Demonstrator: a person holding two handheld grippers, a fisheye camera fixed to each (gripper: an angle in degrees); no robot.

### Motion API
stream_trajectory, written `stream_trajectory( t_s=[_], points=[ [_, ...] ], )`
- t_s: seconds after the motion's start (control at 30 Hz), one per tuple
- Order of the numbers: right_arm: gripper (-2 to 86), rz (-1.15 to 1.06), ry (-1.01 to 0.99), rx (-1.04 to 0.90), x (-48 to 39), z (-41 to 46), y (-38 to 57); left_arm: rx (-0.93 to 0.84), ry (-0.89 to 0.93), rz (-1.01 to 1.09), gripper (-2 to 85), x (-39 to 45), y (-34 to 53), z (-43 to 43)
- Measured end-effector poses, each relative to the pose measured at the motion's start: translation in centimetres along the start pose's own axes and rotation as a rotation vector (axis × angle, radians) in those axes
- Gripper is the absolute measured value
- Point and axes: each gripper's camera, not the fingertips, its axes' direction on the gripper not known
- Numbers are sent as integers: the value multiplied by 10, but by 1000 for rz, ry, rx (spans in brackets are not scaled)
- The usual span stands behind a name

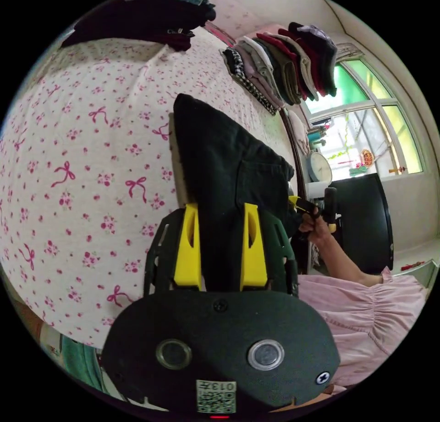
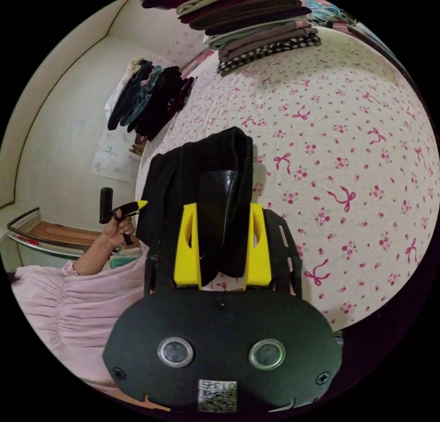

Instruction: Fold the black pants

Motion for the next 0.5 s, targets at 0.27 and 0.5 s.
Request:
stream_trajectory(
  t_s=[0.27,0.5],
  points=[
    [140,-52,28,-22,-24,13,-25,10,-65,99,95,6,6,-21],
    [94,-49,-1,-13,-27,34,-50,14,-7,17,83,-19,15,-22]
  ],
)
